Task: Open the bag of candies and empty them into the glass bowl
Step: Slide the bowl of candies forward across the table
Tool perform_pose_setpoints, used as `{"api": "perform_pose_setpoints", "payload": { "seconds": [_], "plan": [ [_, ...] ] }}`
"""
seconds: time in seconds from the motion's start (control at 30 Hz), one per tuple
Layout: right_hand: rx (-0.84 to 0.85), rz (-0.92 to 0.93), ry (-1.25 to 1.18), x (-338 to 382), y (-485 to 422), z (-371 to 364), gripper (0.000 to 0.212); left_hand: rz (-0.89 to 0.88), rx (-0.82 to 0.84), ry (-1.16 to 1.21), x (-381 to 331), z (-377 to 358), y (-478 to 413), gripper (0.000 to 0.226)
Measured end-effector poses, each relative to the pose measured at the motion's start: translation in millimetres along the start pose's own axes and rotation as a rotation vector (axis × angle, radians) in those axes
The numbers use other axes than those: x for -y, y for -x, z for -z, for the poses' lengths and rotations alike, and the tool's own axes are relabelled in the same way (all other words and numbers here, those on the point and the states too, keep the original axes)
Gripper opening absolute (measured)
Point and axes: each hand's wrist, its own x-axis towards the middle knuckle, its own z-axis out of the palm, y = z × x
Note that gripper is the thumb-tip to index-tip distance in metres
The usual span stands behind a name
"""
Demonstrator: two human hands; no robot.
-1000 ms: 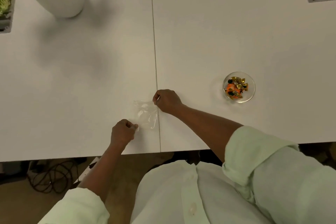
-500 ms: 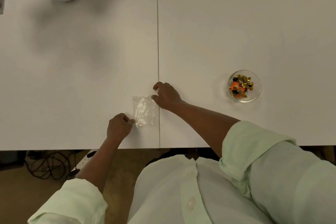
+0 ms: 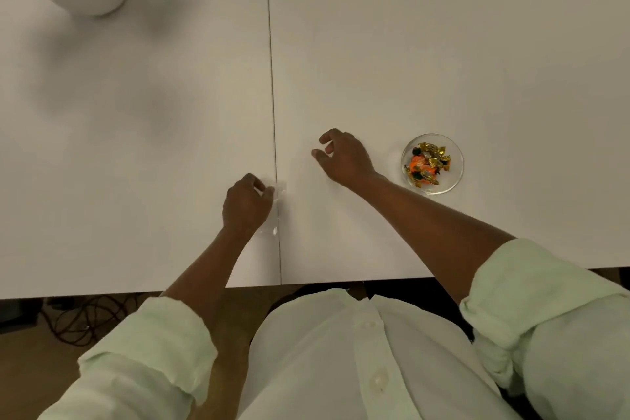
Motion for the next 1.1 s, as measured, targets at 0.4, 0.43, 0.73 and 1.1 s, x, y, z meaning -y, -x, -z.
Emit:
{"api": "perform_pose_setpoints", "payload": {
  "seconds": [0.4,0.43,0.73,1.1],
  "plan": [
    [-0.282,-0.035,-0.013,-87,9,123,0.032,-0.194,0.105,0.005,-138,-69,-4,0.025],
    [-0.296,-0.057,-0.007,-96,12,130,0.032,-0.198,0.116,0.011,-146,-75,-2,0.027],
    [-0.281,-0.198,0.032,-152,39,153,0.043,-0.256,0.32,0.012,-192,-113,24,0.052],
    [-0.058,-0.206,0.086,-169,54,143,0.032,-0.303,0.421,-0.008,-211,-125,54,0.033]
  ]
}}
